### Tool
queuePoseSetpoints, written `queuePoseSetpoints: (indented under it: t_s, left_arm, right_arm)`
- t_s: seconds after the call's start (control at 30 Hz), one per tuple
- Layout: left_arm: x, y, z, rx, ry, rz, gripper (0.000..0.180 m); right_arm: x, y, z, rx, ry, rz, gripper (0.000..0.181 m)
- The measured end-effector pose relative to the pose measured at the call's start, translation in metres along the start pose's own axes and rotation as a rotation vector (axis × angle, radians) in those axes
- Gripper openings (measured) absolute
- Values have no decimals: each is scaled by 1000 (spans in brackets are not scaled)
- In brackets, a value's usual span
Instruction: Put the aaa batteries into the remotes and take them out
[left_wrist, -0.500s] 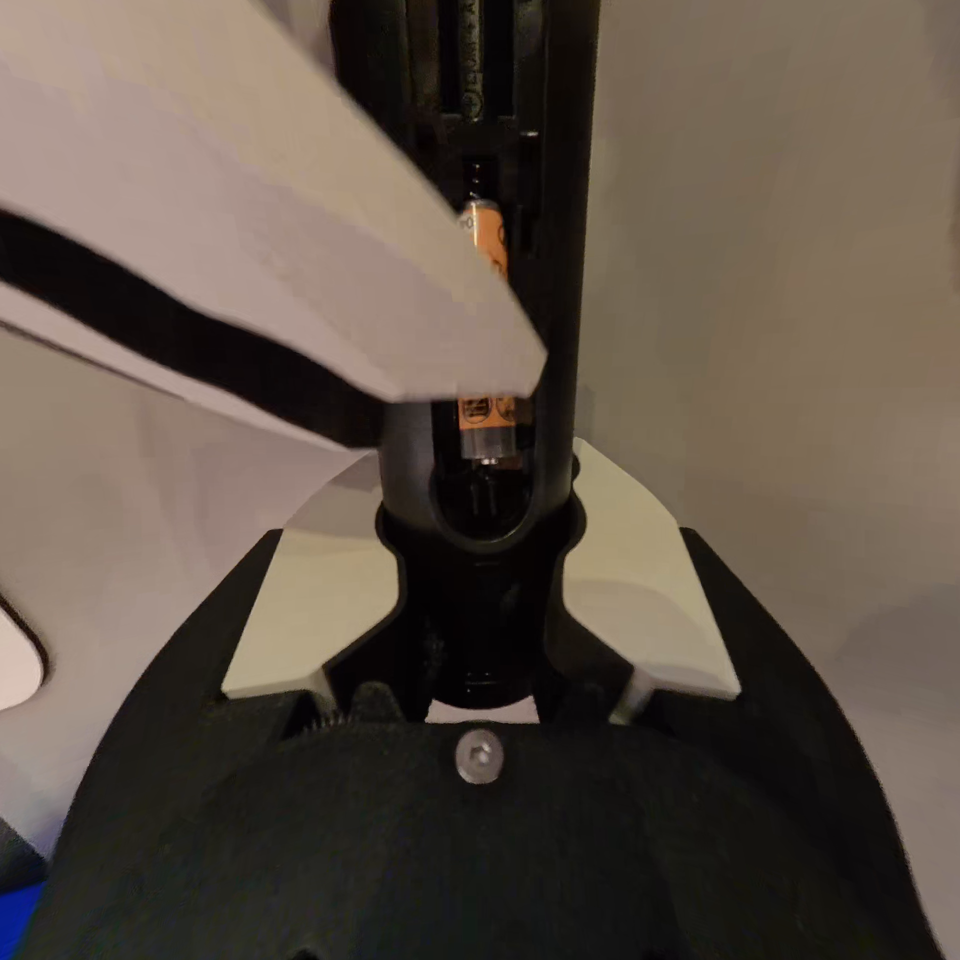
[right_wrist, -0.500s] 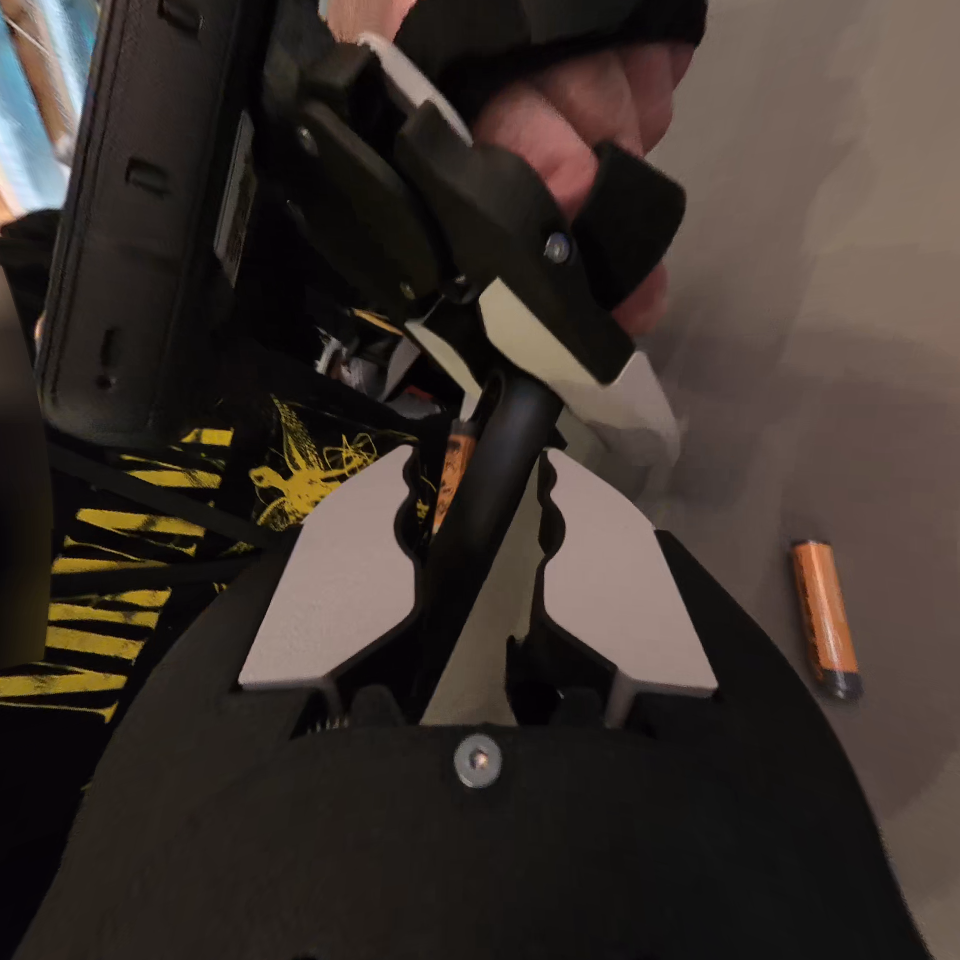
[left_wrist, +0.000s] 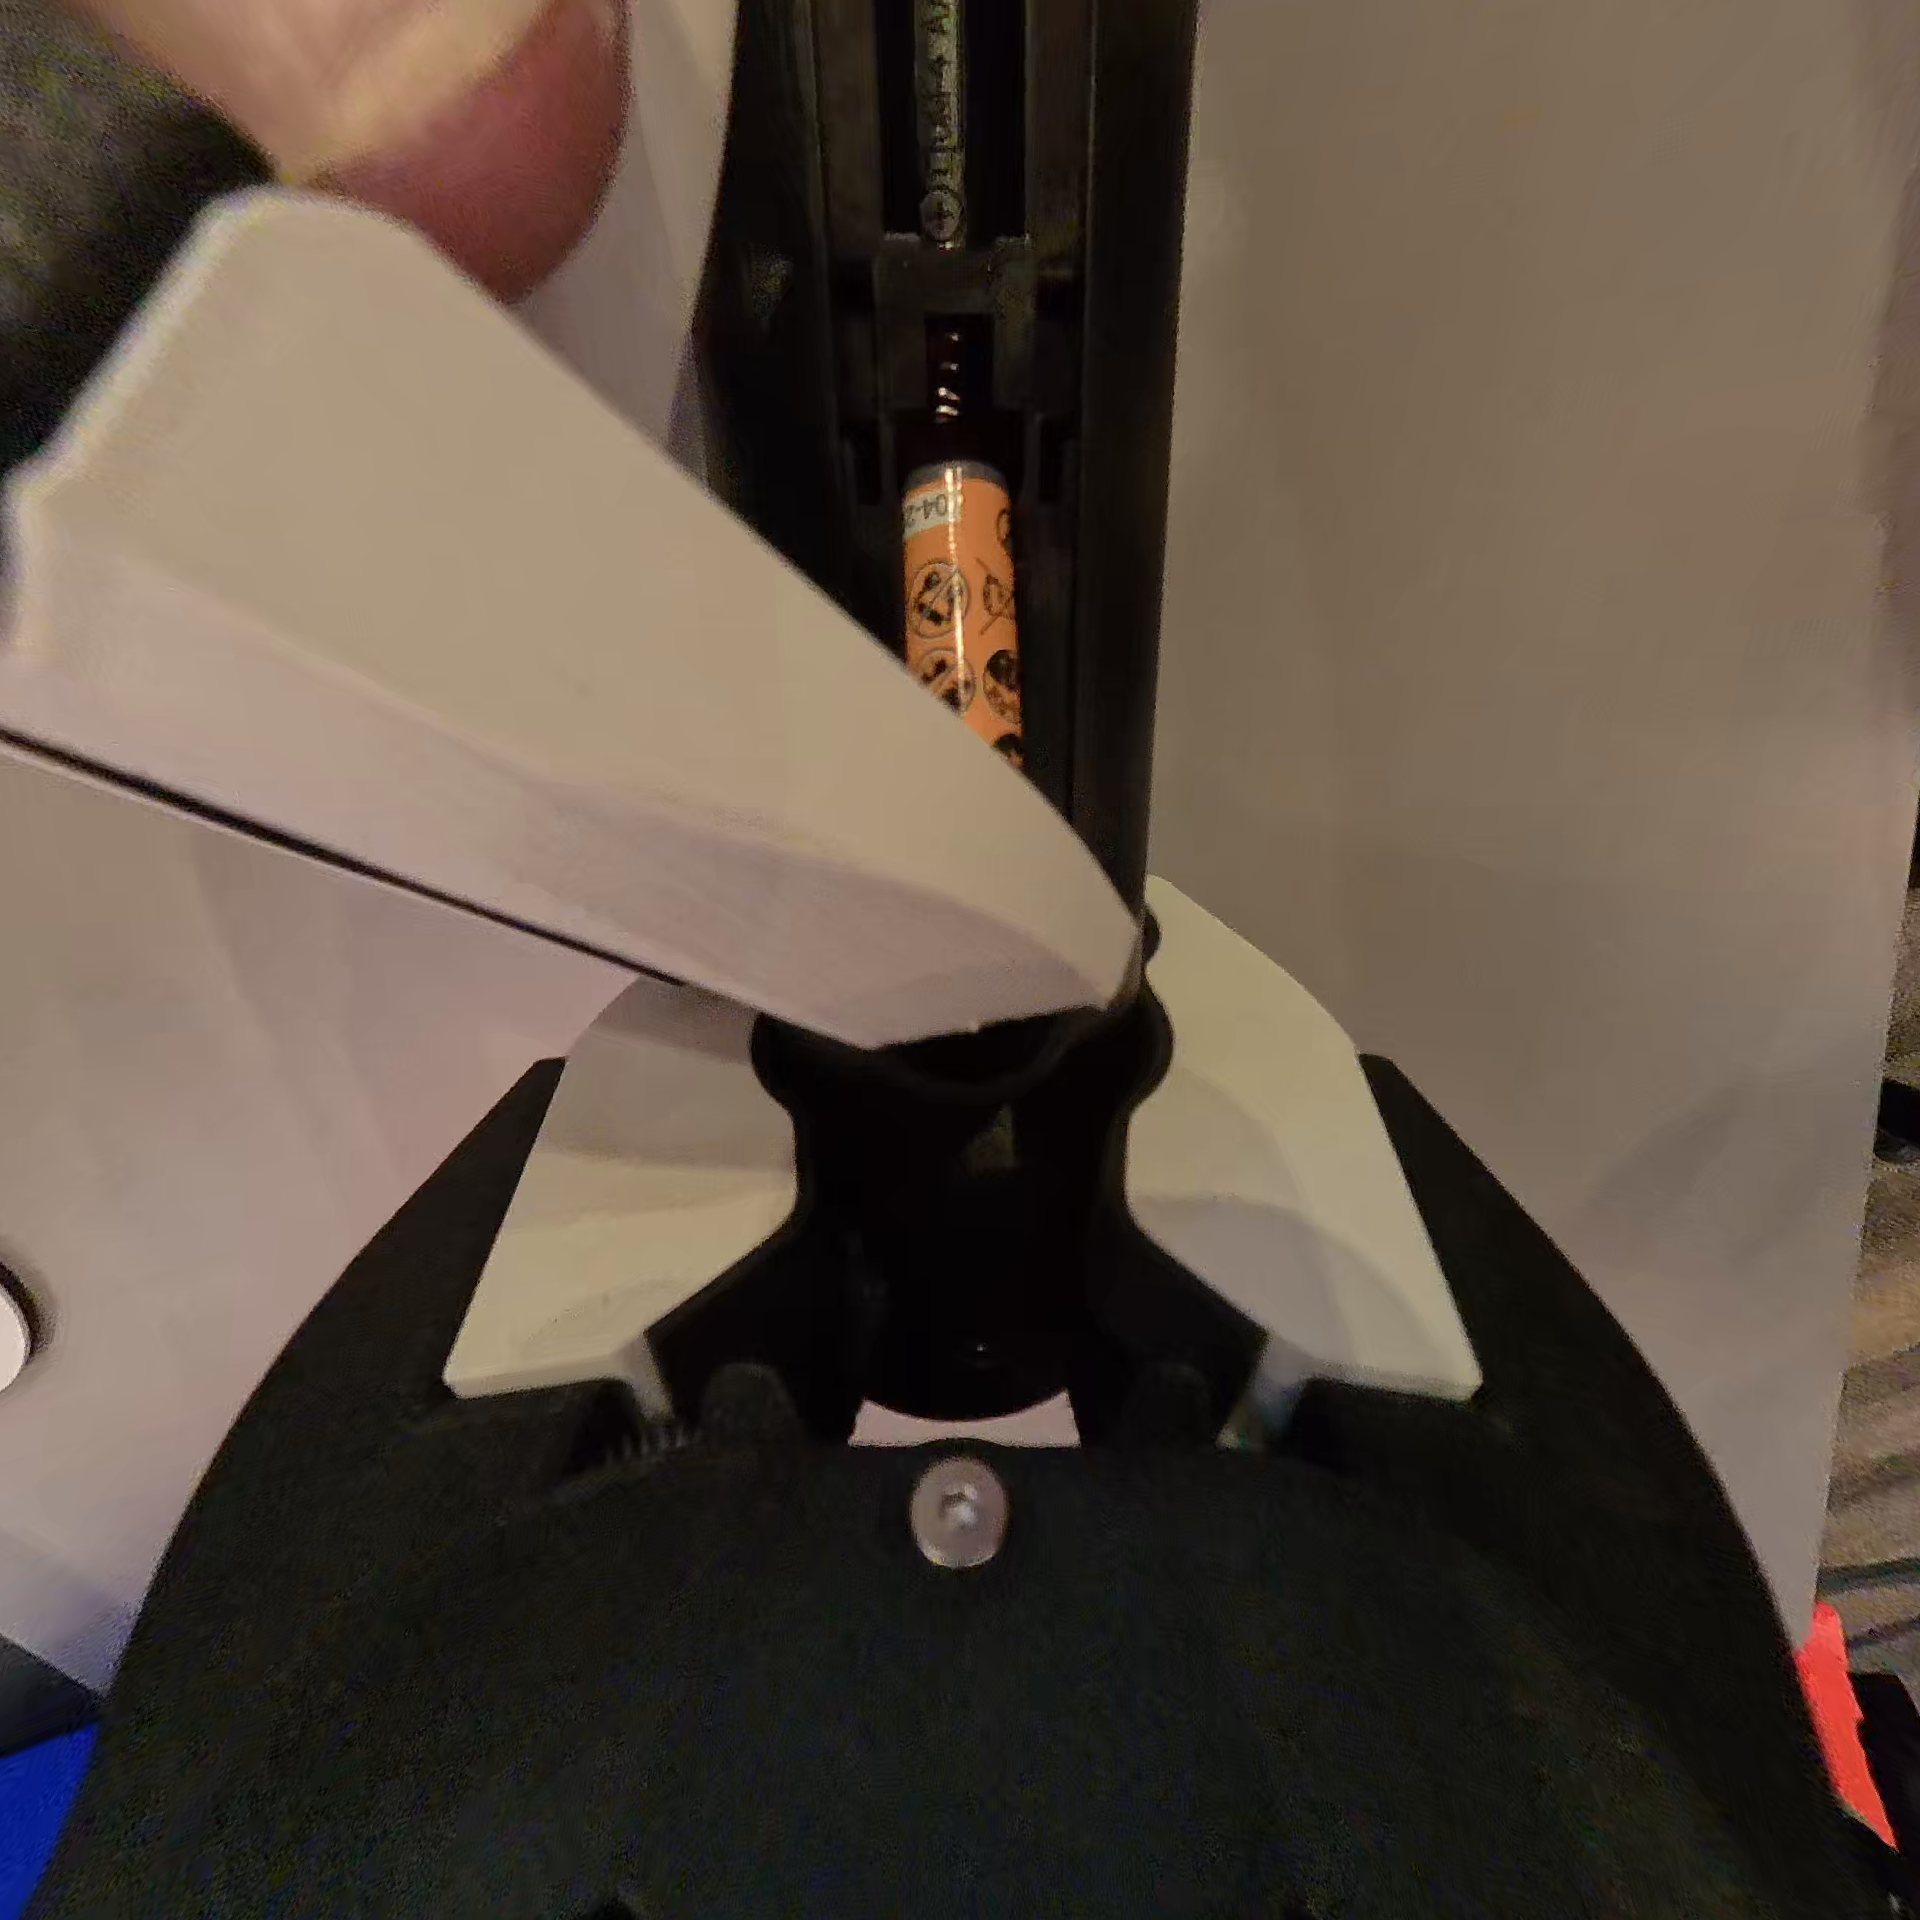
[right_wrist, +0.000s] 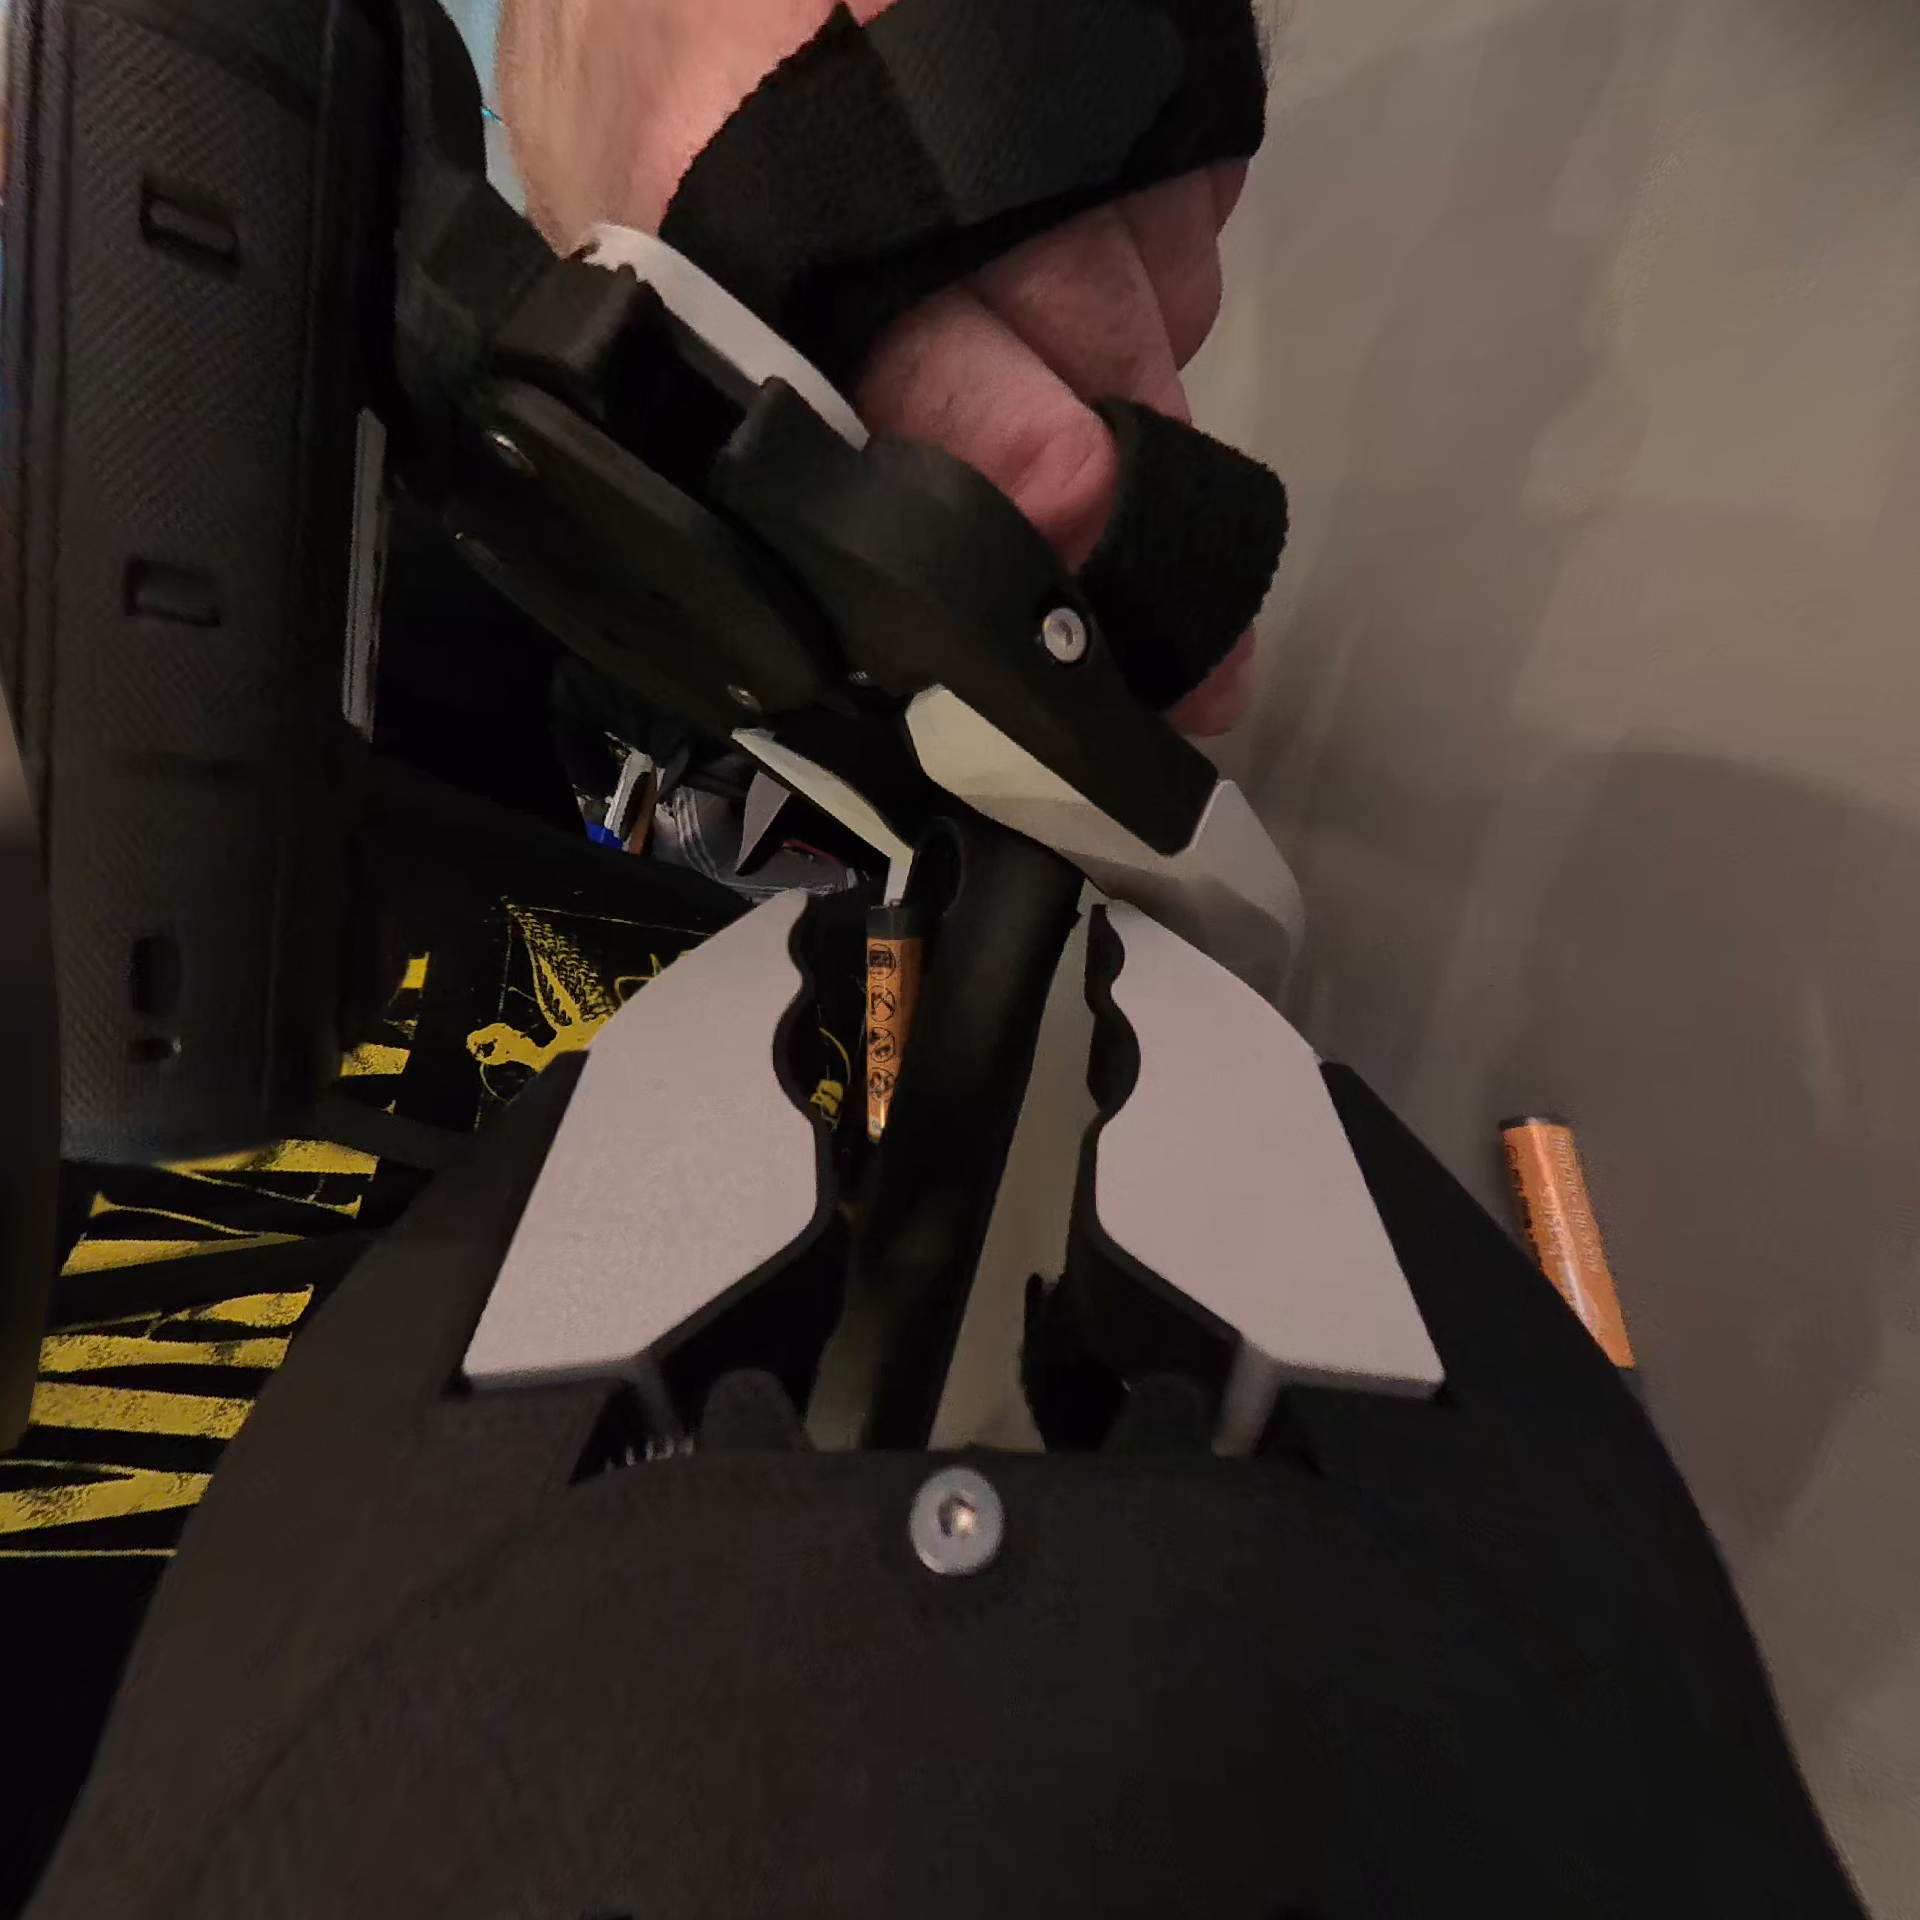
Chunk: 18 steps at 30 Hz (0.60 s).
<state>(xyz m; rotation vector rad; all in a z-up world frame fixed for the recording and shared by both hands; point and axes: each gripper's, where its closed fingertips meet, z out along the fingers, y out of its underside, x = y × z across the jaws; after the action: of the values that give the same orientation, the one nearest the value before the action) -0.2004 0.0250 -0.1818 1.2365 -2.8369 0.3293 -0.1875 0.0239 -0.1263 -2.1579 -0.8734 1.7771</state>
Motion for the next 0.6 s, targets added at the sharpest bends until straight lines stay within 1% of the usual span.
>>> queuePoseSetpoints:
  t_s: [0.07,0.13,0.2,0.23,0.33,0.43,0.53,0.6]
  left_arm:
    - [-2,2,0,-19,-5,-4,60]
    - [-4,2,-2,-30,-11,-15,59]
    - [-6,5,-3,-56,-21,-18,60]
    - [-6,5,-3,-63,-17,-19,60]
    - [-6,4,-4,-75,-19,-16,60]
    - [-7,2,-5,-65,-19,-17,60]
    - [-6,3,-3,-59,-13,-14,60]
    - [-7,4,-3,-63,-22,-12,60]
  right_arm:
    - [2,-2,0,-2,12,7,47]
    - [5,-4,-1,11,1,25,39]
    - [7,-7,-3,26,-8,45,37]
    - [9,-6,-3,21,10,36,30]
    - [10,-4,-3,5,19,26,25]
    - [10,-3,-4,2,21,21,26]
    - [11,-3,-8,5,33,19,38]
    - [10,-2,-10,6,34,14,41]
